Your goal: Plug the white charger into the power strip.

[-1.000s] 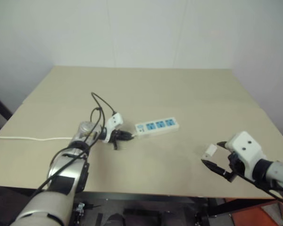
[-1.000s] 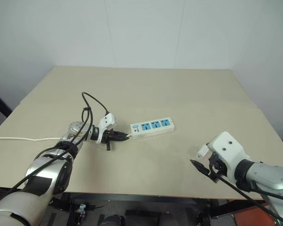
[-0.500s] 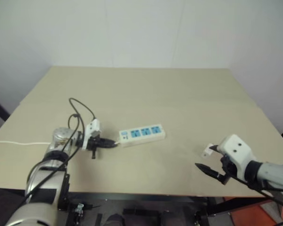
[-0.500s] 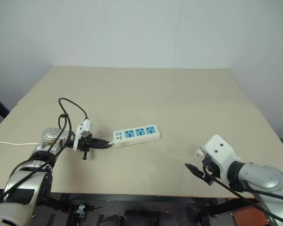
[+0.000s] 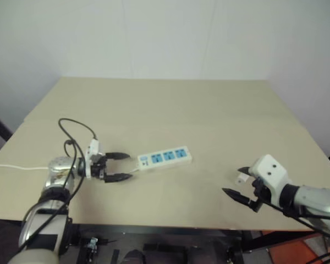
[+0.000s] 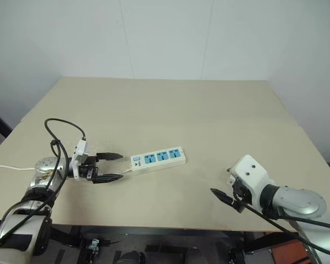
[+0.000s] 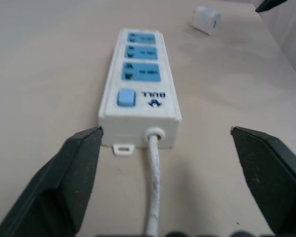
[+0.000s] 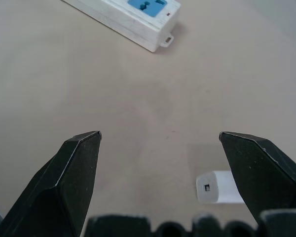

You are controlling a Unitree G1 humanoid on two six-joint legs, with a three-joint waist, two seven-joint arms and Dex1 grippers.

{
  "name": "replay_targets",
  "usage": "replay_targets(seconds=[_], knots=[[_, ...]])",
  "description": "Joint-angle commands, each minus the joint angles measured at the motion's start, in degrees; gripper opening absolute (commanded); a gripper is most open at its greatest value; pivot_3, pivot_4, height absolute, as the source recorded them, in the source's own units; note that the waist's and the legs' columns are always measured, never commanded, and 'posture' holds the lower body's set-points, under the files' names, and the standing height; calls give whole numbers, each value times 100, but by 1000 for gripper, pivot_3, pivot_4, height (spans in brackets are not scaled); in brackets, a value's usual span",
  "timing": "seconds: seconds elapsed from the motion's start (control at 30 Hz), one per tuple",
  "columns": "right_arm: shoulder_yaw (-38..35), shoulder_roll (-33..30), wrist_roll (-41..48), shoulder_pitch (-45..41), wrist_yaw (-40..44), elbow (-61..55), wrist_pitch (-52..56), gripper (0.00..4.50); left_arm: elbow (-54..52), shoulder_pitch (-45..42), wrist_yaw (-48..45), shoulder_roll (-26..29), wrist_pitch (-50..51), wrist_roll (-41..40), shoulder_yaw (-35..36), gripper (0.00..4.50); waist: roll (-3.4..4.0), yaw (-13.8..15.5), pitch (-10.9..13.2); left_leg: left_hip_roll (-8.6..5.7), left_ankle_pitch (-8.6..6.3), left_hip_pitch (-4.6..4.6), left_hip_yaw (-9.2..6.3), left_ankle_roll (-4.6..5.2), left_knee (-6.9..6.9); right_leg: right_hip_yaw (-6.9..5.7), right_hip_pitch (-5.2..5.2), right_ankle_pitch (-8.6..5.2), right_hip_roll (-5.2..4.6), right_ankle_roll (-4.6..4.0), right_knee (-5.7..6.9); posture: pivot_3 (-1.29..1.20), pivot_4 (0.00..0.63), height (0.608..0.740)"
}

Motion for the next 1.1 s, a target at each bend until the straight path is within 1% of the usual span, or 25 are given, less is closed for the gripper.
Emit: replay_targets(seconds=[0.03,0.17,0.3,0.47,0.73,0.9,1.1], knots=[[-23,-43,25,-97,7,-80,-131,4500,248,-119,64,-259,-377,-215,403,4461,0,12,0,0,0,1,0,0,0,0,1,0,0,0,0,0,150,740],[-12,-53,107,-130,48,-181,-103,4500,393,-182,-37,-462,-425,-186,318,4461,-1,4,0,0,0,0,0,0,1,0,1,0,0,-1,0,0,150,740],[-113,-24,263,-246,17,-229,-6,4500,768,-393,29,-665,-972,37,418,4461,-1,4,0,-1,0,1,0,0,1,0,1,1,0,0,0,0,150,740],[-140,-91,258,-156,-27,-308,38,4500,1179,-655,71,-778,-1217,247,476,4461,-2,1,-1,-2,0,-1,0,0,1,0,0,0,1,0,-1,0,150,740],[-274,-80,277,6,-130,-427,106,4500,1538,-775,455,-810,-1474,829,376,4461,-3,-1,-1,-1,0,0,-1,1,1,0,1,0,1,1,0,0,150,740],[-265,-28,300,61,-236,-524,179,4500,1662,-760,1014,-864,-1642,1144,379,4461,-3,3,-1,-2,0,0,-1,1,1,0,1,0,1,1,0,0,150,740],[-201,-13,313,88,-336,-574,217,4500,1712,-810,1119,-1034,-1614,1244,442,4461,-3,3,-1,-2,0,0,-2,0,1,0,1,0,0,2,0,0,150,740]])
